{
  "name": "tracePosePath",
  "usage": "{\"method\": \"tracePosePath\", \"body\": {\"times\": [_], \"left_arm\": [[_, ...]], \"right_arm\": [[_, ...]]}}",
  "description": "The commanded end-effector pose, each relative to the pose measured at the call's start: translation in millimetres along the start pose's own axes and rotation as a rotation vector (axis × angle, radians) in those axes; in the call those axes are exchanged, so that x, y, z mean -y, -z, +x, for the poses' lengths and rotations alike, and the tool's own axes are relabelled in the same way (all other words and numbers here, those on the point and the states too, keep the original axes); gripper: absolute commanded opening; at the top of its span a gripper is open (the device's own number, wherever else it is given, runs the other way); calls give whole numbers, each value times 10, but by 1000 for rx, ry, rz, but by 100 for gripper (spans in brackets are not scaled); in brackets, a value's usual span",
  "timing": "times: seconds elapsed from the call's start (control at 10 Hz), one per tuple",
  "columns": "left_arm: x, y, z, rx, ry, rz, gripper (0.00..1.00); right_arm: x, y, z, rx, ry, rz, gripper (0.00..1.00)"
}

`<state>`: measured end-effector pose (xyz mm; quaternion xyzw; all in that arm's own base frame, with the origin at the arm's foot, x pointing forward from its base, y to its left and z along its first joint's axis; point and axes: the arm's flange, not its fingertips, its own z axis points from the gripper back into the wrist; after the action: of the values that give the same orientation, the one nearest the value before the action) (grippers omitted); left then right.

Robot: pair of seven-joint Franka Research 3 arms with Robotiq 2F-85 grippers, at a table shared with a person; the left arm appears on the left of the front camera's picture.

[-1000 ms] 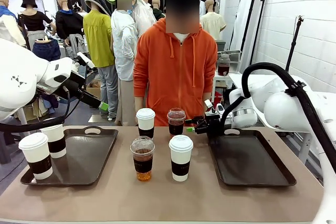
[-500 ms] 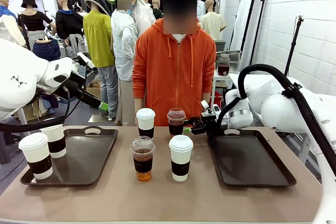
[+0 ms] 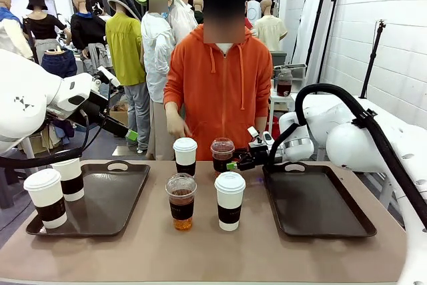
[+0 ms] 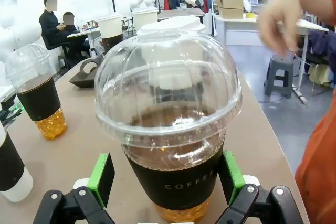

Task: Distribute the coffee onto the tray.
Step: Pick up one iced Americano and place it on the right Handle tray.

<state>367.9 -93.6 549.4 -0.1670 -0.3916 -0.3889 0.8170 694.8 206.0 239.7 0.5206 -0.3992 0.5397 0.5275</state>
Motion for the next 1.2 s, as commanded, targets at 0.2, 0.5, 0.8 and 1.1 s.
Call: {"method": "tracePosePath", "body": {"times": [0.2, 0.5, 0.8, 1.1], "left_arm": [[-17, 5, -21, 6, -5, -8, 100], [-17, 5, -21, 6, -5, -8, 100], [-17, 5, -21, 6, -5, -8, 100], [-17, 5, -21, 6, -5, -8, 100]], "right_arm": [[207, 195, -48, -33, 42, -9, 100], [245, 299, -58, -23, 38, 10, 100], [223, 285, -60, -2, 74, 39, 82], [221, 248, -46, 26, 68, 32, 62]]}}
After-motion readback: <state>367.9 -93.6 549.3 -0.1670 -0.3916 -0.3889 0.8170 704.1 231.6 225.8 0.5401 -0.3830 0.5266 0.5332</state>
